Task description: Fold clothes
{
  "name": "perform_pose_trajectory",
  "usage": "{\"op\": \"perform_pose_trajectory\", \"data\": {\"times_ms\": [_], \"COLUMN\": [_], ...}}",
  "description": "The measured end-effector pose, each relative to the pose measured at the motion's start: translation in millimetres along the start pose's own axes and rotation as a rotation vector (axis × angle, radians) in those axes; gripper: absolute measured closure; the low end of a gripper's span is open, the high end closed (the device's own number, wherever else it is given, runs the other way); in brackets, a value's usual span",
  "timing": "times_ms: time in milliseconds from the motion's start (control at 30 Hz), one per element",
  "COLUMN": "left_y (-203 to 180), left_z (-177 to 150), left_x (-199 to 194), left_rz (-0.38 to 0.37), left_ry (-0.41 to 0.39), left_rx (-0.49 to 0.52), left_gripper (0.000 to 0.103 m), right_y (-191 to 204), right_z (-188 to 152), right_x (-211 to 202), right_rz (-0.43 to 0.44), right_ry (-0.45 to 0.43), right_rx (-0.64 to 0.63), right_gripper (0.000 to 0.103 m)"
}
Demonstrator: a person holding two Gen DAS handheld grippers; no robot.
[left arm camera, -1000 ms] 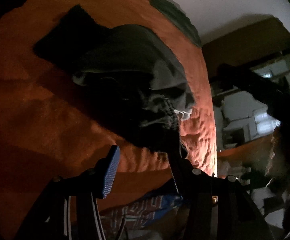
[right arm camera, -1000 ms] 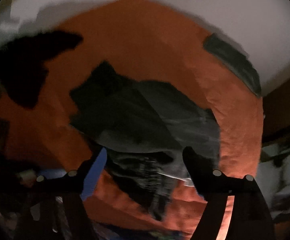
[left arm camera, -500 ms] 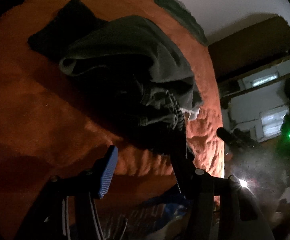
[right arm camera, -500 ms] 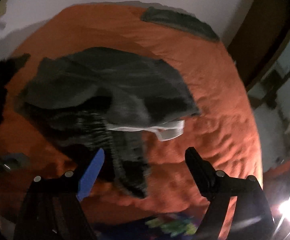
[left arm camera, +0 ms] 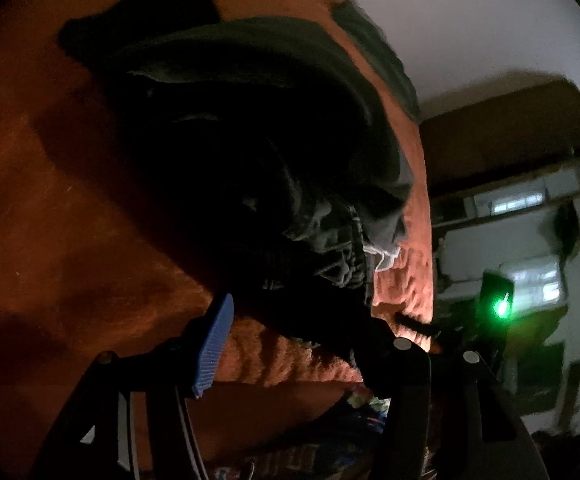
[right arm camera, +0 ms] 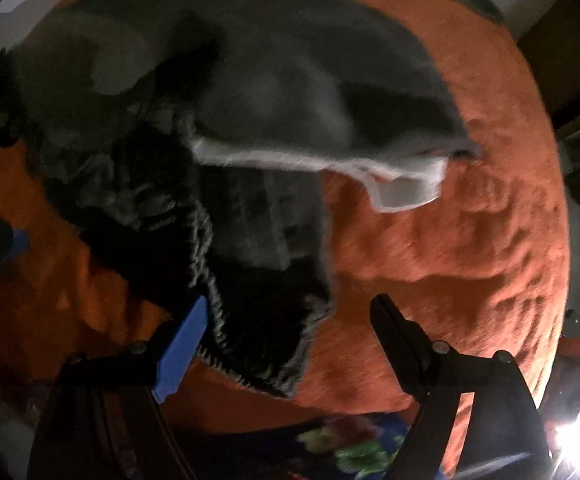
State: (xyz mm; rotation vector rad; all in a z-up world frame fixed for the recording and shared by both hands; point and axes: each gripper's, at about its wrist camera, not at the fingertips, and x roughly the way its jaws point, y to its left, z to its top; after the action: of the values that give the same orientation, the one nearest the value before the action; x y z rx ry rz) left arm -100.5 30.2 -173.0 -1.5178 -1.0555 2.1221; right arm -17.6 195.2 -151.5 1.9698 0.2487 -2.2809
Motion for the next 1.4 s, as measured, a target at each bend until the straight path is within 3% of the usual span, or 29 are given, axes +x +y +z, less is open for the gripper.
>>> {"op": "perform_pose_trajectory", "data": {"times_ms": [33,100,200,267,300,333,433,600,900,1100,1200,1400], "left_y": [3,7,5,2,1,0,-2,-5,-28,-13,-7,-15], "left_z": [1,2,1,0,0,-1,-3,-4,-13,-9,-6,-6], "left_x": [0,1,3,5,6,7,10,12,17,10,9,10], "left_rz": [-0.013,-0.026,-0.020,-0.015,-0.014,-0.012,0.004,-0.008,0.011,0.015,0.005,0.012], "left_ry": [0.002,0.003,0.001,0.004,0.006,0.008,0.009,0.023,0.023,0.006,0.006,0.010], "left_rx": [-0.023,-0.051,-0.046,-0.040,-0.038,-0.036,-0.030,-0.022,0.082,0.036,0.007,0.054], "left_gripper": [0.045,0.045,0.045,0.045,0.045,0.045,0.045,0.045,0.045,0.045,0.045,0.045], "right_y": [6,16,30,24,21,11,-8,-8,-22,-46,-59,-61], "right_z": [-1,-3,-10,-14,-16,-19,-25,-17,-14,-11,-6,-5], "right_x": [0,-7,-21,-26,-28,-31,-41,-53,-58,-61,-63,-59], "right_rz": [0.047,0.108,0.174,0.194,0.203,0.225,0.233,0.162,0.098,0.027,0.009,-0.044], "right_ry": [0.009,-0.003,-0.043,-0.051,-0.055,-0.066,-0.111,-0.170,-0.177,-0.176,-0.184,-0.178], "right_rx": [-0.016,-0.062,-0.170,-0.173,-0.169,-0.122,-0.004,-0.077,-0.156,-0.169,-0.147,-0.210], "right_gripper": [0.048,0.058,0.058,0.058,0.053,0.047,0.045,0.045,0.044,0.044,0.038,0.037]}}
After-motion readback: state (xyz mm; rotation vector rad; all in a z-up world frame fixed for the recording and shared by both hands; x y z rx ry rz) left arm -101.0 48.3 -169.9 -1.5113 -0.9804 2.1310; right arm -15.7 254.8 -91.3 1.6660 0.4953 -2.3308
